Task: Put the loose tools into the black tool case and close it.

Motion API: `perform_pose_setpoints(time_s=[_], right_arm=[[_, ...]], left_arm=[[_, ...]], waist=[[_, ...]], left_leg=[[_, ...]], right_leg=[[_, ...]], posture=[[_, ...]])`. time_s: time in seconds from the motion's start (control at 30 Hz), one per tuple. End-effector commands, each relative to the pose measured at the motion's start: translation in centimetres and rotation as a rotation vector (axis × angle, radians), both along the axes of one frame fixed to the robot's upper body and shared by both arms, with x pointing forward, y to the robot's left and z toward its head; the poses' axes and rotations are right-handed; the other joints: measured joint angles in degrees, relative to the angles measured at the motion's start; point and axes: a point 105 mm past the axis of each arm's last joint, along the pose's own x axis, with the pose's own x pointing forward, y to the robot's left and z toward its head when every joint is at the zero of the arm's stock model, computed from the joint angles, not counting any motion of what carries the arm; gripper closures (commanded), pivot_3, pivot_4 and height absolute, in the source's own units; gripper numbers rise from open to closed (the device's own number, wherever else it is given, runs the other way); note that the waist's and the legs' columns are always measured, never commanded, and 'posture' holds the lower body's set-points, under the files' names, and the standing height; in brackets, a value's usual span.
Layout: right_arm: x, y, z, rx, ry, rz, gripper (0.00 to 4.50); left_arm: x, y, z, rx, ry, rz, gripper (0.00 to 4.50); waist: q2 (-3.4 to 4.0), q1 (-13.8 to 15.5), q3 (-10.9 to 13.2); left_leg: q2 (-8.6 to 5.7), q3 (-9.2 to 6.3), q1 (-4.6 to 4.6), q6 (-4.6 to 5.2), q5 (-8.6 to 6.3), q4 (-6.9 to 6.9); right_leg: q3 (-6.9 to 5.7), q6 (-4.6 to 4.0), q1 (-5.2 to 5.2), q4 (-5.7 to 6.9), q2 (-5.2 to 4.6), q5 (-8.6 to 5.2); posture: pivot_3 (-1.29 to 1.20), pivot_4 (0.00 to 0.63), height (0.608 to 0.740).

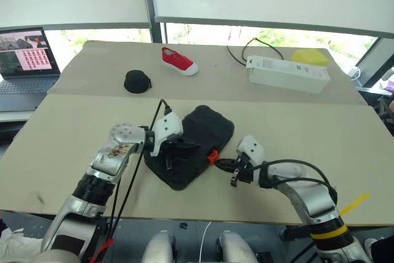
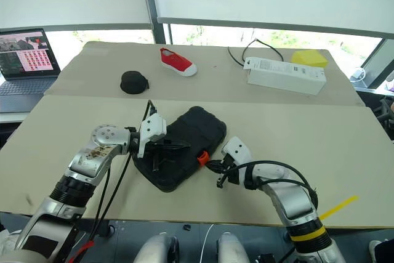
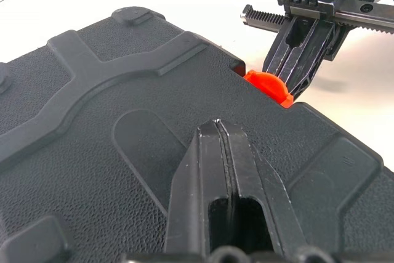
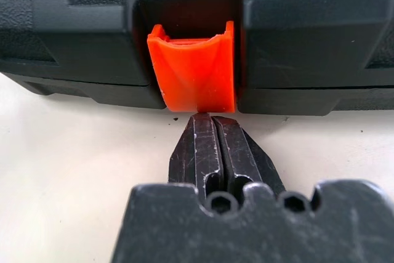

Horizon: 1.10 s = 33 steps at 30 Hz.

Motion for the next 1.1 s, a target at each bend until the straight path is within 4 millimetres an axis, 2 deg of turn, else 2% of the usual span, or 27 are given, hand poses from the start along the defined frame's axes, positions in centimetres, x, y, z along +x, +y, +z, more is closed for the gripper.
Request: perform_pose_setpoints(time_s=[0.03, 0.33, 0.43, 0.5, 0.63, 0.73, 0.97, 1.1], right_arm=[[0.5, 2.3, 4.3, 0.09, -0.153, 0.069, 4.49], [0.8, 3.5, 6.0, 0.131, -0.179, 0.081, 4.49], [0.4, 3.7, 6.5, 0.159, -0.203, 0.11, 4.49], [0.1, 3.4, 6.3, 0.162, -0.179, 0.107, 4.49], [-0.2, 1.1, 3.9, 0.051, -0.112, 0.069, 4.49], [-0.5, 0.3, 3.6, 0.023, -0.108, 0.066, 4.49], [-0.8, 0.9, 4.5, 0.055, -0.108, 0.088, 4.49], [-0.8, 1.5, 4.1, 0.06, -0.087, 0.098, 4.49]], left_arm=[[-2.1, 0.6, -6.9, 0.147, 0.249, 0.029, 4.5], [-2.2, 0.8, -7.2, 0.151, 0.259, 0.031, 4.5], [-2.2, 0.8, -7.2, 0.149, 0.26, 0.034, 4.5], [-2.2, 0.8, -7.3, 0.148, 0.261, 0.037, 4.5], [-2.3, 1.0, -7.3, 0.147, 0.262, 0.042, 4.5], [-2.2, 1.2, -7.4, 0.149, 0.263, 0.047, 4.5], [-2.3, 1.2, -7.4, 0.149, 0.265, 0.049, 4.5], [-2.3, 1.2, -7.4, 0.149, 0.265, 0.047, 4.5]], waist=[[0.0, 0.0, 0.0], [-0.01, -0.9, 0.0], [-0.01, -1.3, 0.0], [-0.01, -1.4, 0.0], [0.01, -1.3, 0.0], [0.05, -1.3, 0.0], [0.03, -1.3, -0.2], [0.03, -1.3, -0.2]], left_leg=[[0.0, 0.0, 0.0, 0.0, 0.0, 0.0], [0.06, -0.08, 0.04, 0.05, 0.03, 0.0], [0.07, -0.12, 0.04, 0.05, 0.03, 0.0], [0.08, -0.14, 0.03, 0.05, 0.03, 0.0], [0.07, -0.14, 0.02, 0.05, 0.03, 0.0], [0.04, -0.14, 0.02, 0.04, 0.03, -0.01], [0.04, -0.14, 0.03, 0.04, 0.02, -0.05], [0.05, -0.14, 0.04, 0.04, 0.02, -0.05]], right_leg=[[0.0, 0.0, 0.0, 0.0, 0.0, 0.0], [0.06, 0.05, -0.03, 0.0, 0.13, 0.03], [0.07, 0.05, -0.03, 0.01, 0.17, 0.03], [0.07, 0.05, -0.03, 0.01, 0.19, 0.02], [0.07, 0.05, -0.03, 0.01, 0.18, 0.02], [0.07, 0.05, -0.01, -0.01, 0.14, 0.02], [0.07, 0.07, 0.0, -0.04, 0.12, 0.0], [0.07, 0.06, 0.0, -0.04, 0.12, 0.0]], posture=[[0.0, 0.15, 0.74], [0.0, 0.15, 0.74], [0.0, 0.15, 0.74], [0.0, 0.15, 0.74], [0.0, 0.15, 0.74], [0.0, 0.15, 0.74], [0.0, 0.15, 0.74], [0.0, 0.15, 0.74]])
